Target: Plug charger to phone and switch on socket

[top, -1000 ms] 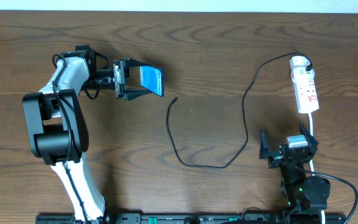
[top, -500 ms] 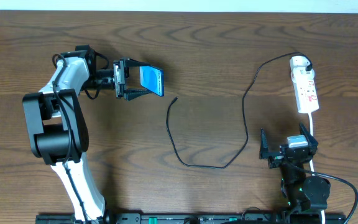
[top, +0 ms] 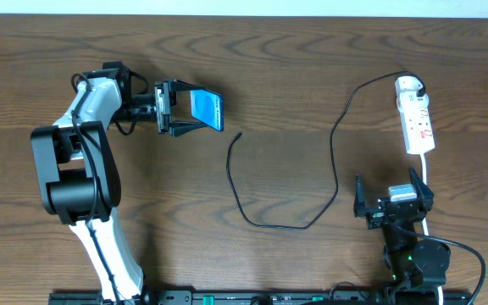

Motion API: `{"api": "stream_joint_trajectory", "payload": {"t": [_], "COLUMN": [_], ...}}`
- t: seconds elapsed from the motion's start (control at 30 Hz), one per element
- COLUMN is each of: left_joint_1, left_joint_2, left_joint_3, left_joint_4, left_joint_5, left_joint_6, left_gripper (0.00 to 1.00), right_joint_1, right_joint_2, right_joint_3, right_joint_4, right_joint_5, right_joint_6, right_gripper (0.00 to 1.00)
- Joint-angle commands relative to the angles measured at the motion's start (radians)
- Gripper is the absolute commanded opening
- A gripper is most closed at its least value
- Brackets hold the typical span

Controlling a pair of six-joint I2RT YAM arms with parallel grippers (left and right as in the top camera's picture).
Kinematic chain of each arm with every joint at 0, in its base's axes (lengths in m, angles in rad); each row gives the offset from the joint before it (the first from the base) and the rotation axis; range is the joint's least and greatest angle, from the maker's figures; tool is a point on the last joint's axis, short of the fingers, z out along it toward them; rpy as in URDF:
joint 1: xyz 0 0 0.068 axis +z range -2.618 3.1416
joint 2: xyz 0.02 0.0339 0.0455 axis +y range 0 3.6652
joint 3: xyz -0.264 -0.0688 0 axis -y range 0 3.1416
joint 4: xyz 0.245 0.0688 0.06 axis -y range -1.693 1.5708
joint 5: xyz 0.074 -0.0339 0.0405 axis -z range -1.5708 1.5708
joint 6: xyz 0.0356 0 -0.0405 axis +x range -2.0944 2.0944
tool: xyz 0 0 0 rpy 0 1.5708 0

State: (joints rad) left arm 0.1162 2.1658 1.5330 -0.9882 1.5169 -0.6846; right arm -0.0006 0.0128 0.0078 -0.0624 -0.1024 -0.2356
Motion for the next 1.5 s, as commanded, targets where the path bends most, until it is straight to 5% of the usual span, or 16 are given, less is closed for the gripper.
{"api": "stream_joint_trajectory", "payload": {"t": [0.0, 0.53, 1.07, 1.47], "left_joint_1": [0.005, 0.005, 0.005, 0.005], "left_joint_2": [0.009, 0.009, 0.009, 0.009], "left_joint_3": [0.006, 0.006, 0.006, 0.006], "left_joint_4": [-0.005, 0.006, 0.094, 0.235], "left_joint_5": [0.054, -0.01, -0.229, -0.487], "left_joint_6": [-0.008, 0.002, -0.014, -0.161], "left_gripper": [0.6, 0.6, 0.6, 0.6], "right_joint_1": [-0.007, -0.007, -0.007, 0.008], "right_joint_2": [-0.001, 0.079, 0.837, 1.322], "right_joint_3": [-0.002, 0.026, 0.583, 0.956], "right_joint_4": [0.003, 0.074, -0.066, -0.128], "right_joint_5": [0.026, -0.157, -0.47, -0.845], "right_joint_6": [-0.054, 0.154, 0.154, 0.285], "right_gripper": [0.99, 0.99, 0.99, 0.99]}}
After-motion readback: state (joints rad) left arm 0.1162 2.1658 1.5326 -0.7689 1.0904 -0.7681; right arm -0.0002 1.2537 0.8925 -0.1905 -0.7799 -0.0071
